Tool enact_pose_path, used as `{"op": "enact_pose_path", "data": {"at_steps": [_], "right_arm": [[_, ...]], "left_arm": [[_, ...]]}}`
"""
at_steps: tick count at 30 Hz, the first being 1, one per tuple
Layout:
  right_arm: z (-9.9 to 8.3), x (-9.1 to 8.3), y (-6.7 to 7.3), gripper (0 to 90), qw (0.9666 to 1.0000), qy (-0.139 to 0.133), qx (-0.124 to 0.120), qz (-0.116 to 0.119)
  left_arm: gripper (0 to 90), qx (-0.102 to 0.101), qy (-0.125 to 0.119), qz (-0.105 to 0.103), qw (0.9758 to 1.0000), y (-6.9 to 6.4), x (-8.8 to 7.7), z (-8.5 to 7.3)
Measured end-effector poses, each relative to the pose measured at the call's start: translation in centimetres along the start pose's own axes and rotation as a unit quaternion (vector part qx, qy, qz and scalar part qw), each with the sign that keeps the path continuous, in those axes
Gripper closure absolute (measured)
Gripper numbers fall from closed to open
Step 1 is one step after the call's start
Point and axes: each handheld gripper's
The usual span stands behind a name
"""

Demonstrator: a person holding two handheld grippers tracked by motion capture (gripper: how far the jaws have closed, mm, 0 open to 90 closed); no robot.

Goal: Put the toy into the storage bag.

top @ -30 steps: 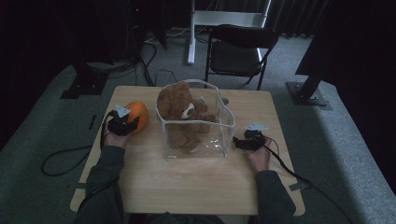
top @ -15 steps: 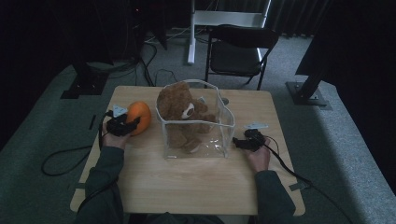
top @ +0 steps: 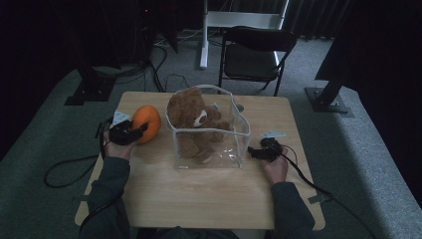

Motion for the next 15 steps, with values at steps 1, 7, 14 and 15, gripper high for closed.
{"op": "enact_pose_path", "data": {"at_steps": [1, 7, 14, 15], "right_arm": [[0.0, 0.0, 0.0, 25.4, 1.0000, 0.000, 0.000, 0.000], [0.0, 0.0, 0.0, 25.4, 1.0000, 0.000, 0.001, 0.000], [0.0, 0.0, 0.1, 25.4, 1.0000, 0.000, 0.000, 0.001], [0.0, 0.0, 0.1, 25.4, 1.0000, 0.000, 0.000, 0.001]], "left_arm": [[55.4, -0.001, -0.003, -0.001, 1.0000, -0.1, -0.1, 0.1], [55.4, 0.007, -0.011, -0.007, 0.9999, -0.6, -0.7, 0.9], [55.3, 0.014, -0.018, -0.020, 0.9995, -1.0, -1.3, 1.5], [55.3, 0.014, -0.020, -0.021, 0.9995, -1.1, -1.4, 1.6]]}}
Point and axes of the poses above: each handheld gripper's, and its own axes: x roughly forward along the jaws, z roughly out of its top, y roughly to its left, and after that the axes turned 6 degrees about -z, right-handed
